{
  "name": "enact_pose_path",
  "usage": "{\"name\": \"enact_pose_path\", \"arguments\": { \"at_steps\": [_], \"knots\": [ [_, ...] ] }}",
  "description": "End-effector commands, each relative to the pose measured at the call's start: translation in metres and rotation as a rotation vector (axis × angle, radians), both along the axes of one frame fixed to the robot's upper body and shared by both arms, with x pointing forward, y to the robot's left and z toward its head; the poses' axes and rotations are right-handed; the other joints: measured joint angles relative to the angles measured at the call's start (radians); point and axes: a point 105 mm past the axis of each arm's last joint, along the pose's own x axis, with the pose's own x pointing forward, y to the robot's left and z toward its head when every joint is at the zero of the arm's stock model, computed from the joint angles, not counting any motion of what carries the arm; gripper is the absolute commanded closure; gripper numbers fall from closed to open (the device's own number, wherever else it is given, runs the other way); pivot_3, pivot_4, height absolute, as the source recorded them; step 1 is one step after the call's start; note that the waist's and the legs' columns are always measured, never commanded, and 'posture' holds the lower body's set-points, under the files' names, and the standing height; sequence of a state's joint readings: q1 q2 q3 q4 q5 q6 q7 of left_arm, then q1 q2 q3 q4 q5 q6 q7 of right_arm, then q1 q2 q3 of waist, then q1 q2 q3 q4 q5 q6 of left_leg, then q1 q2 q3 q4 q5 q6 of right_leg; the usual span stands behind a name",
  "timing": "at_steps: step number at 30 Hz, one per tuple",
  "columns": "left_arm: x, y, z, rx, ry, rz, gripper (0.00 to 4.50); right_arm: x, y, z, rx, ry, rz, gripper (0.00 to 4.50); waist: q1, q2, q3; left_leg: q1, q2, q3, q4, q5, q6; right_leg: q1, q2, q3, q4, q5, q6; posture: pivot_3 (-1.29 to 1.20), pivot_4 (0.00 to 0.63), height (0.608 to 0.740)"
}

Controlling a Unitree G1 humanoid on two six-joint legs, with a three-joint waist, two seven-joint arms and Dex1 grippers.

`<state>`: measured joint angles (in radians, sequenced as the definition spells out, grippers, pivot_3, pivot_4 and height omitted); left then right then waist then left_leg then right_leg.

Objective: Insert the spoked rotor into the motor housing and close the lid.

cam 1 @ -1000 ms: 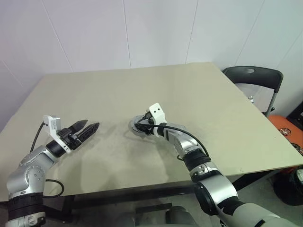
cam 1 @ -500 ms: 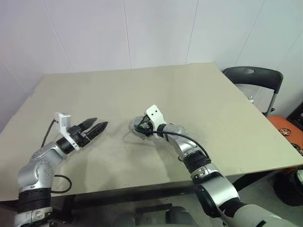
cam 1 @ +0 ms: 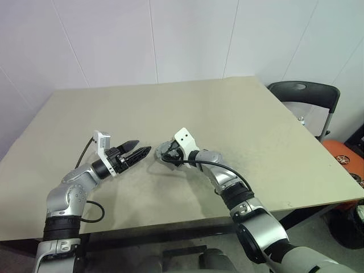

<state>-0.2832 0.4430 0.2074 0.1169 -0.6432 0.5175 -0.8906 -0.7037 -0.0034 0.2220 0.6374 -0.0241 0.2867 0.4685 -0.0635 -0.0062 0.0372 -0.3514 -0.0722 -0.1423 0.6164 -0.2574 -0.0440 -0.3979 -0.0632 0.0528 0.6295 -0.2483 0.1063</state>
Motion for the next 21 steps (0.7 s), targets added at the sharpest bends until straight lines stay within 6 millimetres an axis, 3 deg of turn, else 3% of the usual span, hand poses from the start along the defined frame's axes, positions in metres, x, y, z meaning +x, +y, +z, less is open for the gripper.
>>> {"name": "enact_pose_path", "arguments": {
  "at_steps": [1,7,12,21],
  "knots": [
    [0.003,-0.003,0.010,0.004,-0.044,-0.015,0.00,0.020,-0.025,0.007,0.005,-0.047,-0.151,1.29,0.003,0.000,0.000,0.001,0.000,0.000,0.000,0.000,0.000,0.001,0.000,0.000,0.000,-0.001,-0.001,0.00,0.000,0.740],
    [0.002,-0.002,0.009,0.006,-0.043,-0.014,0.00,0.029,-0.035,0.013,0.024,-0.075,-0.209,1.29,0.022,0.003,0.003,0.003,0.000,-0.001,0.011,0.000,0.000,0.008,0.001,-0.001,0.001,-0.003,-0.002,0.00,0.000,0.740],
    [0.002,-0.001,0.009,0.008,-0.042,-0.009,0.00,0.026,-0.026,0.025,0.137,-0.056,-0.155,1.29,0.021,0.003,0.003,0.001,0.000,-0.002,0.013,0.000,0.000,0.008,0.001,-0.001,0.001,-0.003,-0.002,0.00,0.000,0.740],
    [0.003,-0.001,0.009,0.009,-0.041,-0.007,0.00,0.038,-0.042,0.029,0.109,-0.108,-0.258,1.29,0.022,0.003,0.003,-0.004,0.000,-0.002,0.010,0.000,0.000,0.001,0.001,-0.001,0.001,0.001,-0.002,0.00,0.000,0.740]
  ]
}}
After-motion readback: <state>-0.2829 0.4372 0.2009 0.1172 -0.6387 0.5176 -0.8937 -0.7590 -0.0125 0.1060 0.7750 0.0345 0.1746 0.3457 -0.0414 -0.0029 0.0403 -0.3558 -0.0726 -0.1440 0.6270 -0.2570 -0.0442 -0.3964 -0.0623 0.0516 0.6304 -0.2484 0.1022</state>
